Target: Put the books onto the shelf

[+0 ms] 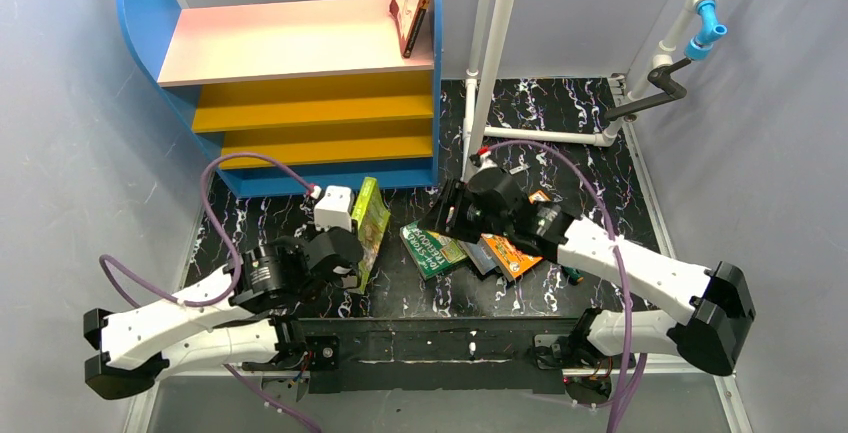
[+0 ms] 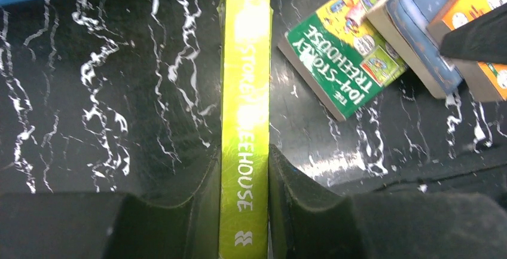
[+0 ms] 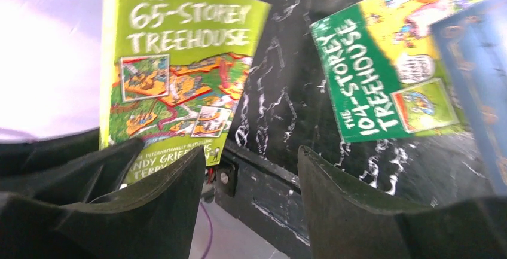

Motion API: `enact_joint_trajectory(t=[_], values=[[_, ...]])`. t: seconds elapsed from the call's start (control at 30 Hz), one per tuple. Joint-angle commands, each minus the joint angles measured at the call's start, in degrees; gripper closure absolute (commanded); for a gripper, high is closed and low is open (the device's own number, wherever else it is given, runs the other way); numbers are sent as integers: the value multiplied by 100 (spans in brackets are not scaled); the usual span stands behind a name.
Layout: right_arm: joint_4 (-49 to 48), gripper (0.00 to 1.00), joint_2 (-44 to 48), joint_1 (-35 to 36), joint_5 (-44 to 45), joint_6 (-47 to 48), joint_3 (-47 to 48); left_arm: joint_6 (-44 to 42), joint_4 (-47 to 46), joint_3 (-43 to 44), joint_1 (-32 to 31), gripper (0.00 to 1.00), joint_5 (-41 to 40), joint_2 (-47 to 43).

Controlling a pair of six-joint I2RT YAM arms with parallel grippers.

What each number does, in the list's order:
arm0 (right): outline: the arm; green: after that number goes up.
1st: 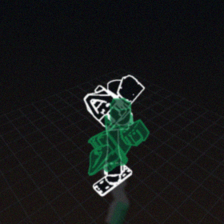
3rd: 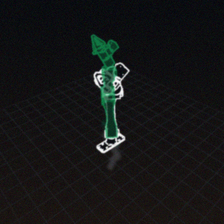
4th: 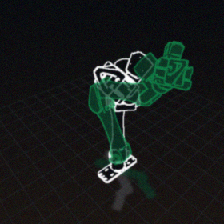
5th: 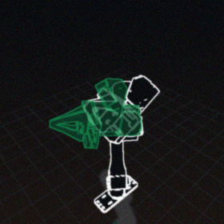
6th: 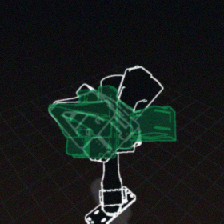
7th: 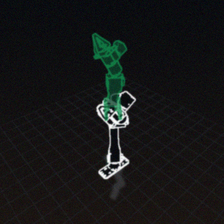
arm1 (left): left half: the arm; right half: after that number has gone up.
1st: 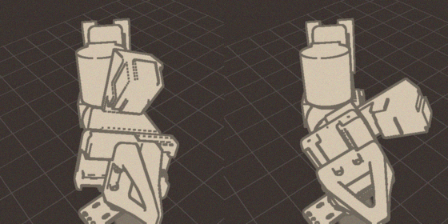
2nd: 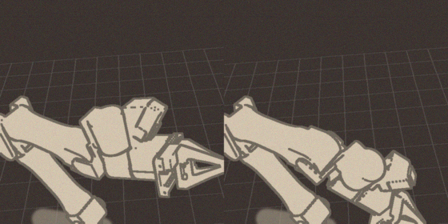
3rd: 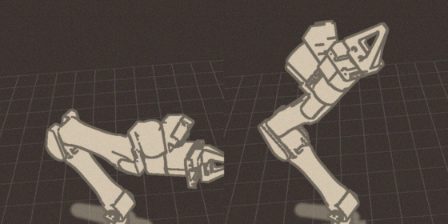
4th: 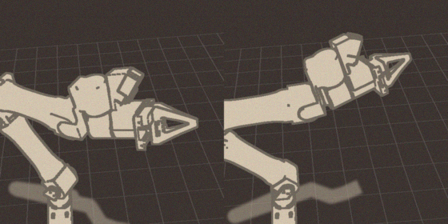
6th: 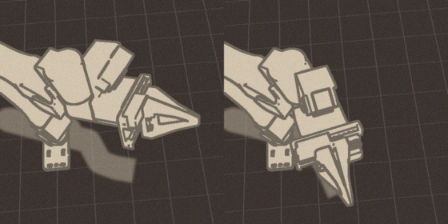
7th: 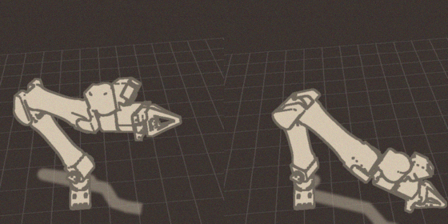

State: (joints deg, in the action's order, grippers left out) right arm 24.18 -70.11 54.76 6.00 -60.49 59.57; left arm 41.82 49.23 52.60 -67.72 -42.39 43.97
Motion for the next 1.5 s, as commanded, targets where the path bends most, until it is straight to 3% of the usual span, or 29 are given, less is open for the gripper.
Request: enact_joint_trajectory(t=[0.0, 0.17, 0.23, 0.33, 0.7, 1.0, 1.2, 1.4, 1.47], values=[[-3364, 34, 510, -105, -1469, 650, -1169, 257, 65, 914, -6, 100, 230, -46], [-4116, 35, 775, -245, -2242, 1290, -1396, -132, 0, 1670, -4, 100, 864, -461], [-4792, 34, 794, -495, -3062, 1129, -1478, -130, 69, 1965, -4, 100, 1203, -545], [-5656, 31, 730, -746, -3623, 675, -1476, 34, 16, 2325, -5, 100, 1662, -605], [-6360, 24, 341, -799, -4158, 256, -671, -84, -1100, 2643, -12, 100, 2352, -688], [-7028, 18, 242, -799, -4200, -206, -786, -398, -1760, 2864, -4, 100, 2539, -677], [-8322, 18, -132, -797, -4902, -926, -574, -355, -1903, 2805, -5, 100, 2617, -622], [-10062, 29, -633, -795, -5039, -1988, -527, -380, -1760, 2766, -4, 100, 2427, -686], [-10135, 50, -754, -798, -5177, -2131, -418, -371, -1720, 2760, -6, 100, 2359, -728]])
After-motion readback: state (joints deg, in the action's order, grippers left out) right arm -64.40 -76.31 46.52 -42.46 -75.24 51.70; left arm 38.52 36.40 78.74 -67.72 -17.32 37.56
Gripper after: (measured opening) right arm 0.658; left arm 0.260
